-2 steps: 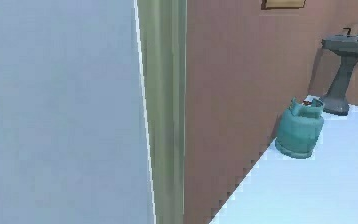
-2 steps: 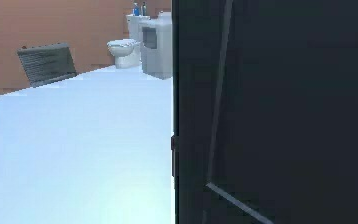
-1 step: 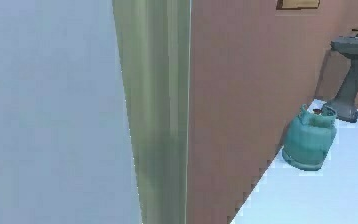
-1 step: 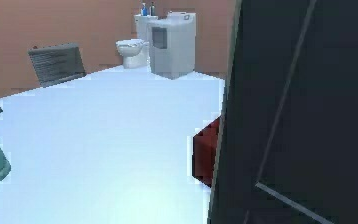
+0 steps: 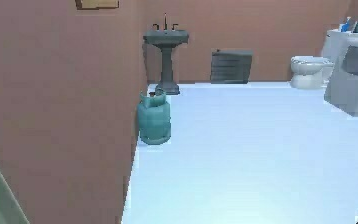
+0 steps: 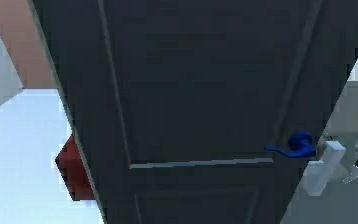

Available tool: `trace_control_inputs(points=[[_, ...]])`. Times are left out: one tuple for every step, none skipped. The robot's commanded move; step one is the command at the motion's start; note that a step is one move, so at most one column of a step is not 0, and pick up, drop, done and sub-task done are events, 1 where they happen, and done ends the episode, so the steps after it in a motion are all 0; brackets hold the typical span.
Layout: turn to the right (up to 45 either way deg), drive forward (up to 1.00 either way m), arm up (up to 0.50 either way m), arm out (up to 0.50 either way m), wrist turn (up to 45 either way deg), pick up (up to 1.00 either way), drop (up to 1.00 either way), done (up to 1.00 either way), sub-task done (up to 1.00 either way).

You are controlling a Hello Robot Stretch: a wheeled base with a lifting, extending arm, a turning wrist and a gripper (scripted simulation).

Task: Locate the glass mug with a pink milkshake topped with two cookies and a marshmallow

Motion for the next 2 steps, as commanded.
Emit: trace_control_inputs(points=[[45.0, 0.00, 0.00, 0.00, 0.0, 0.00, 0.00, 0.00, 0.00], [42.0, 0.00, 0.00, 0.00, 0.0, 0.00, 0.00, 0.00, 0.00]])
